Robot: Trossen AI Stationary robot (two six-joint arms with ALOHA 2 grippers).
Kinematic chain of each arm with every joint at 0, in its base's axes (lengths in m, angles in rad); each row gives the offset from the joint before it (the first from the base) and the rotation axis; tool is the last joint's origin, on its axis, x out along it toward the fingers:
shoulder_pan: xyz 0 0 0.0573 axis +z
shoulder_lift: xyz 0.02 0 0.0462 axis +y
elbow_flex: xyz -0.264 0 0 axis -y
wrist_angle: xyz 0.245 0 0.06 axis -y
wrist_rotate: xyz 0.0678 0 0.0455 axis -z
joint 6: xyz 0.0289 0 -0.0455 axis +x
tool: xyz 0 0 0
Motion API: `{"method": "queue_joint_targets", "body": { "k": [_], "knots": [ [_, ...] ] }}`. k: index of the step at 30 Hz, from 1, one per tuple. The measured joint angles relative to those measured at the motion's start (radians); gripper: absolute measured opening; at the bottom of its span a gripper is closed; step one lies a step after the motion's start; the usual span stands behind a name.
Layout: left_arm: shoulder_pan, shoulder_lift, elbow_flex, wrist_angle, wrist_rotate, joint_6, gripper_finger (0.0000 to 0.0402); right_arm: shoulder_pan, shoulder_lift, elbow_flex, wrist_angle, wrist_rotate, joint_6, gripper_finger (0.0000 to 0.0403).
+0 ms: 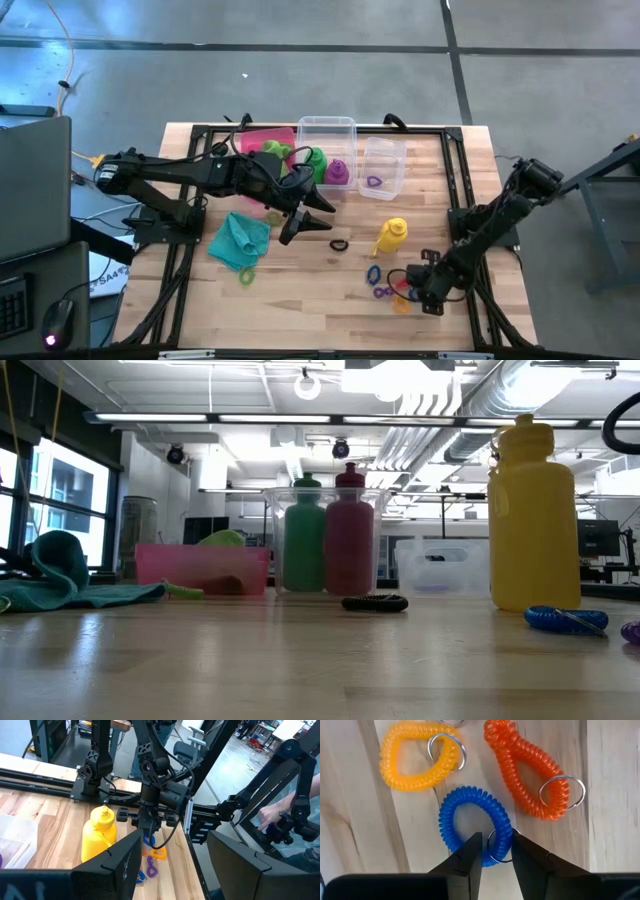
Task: Pick & Place Sports Items
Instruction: Put the right blue spring keychain into the right transparent bin
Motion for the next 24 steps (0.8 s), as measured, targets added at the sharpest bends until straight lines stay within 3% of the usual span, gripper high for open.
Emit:
{"method": "queue_joint_targets", "body": {
  "k": [4,11,18,24],
  "knots": [
    [0.000,0.000,0.000,0.000,0.000,0.000,0.0216,0.012,0.005,0.000,-0.003,0.017,0.028,0.0085],
    [0.000,0.000,0.000,0.000,0.000,0.000,0.0216,0.010,-0.013,-0.006,0.000,0.009,0.031,0.0013],
    [0.000,0.000,0.000,0.000,0.000,0.000,0.0216,0.013,-0.084,-0.013,-0.015,-0.053,0.048,0.0005],
    [0.000,0.000,0.000,0.000,0.000,0.001,0.0216,0.018,-0.235,-0.011,-0.105,-0.048,0.089,0.0003]
  ]
}}
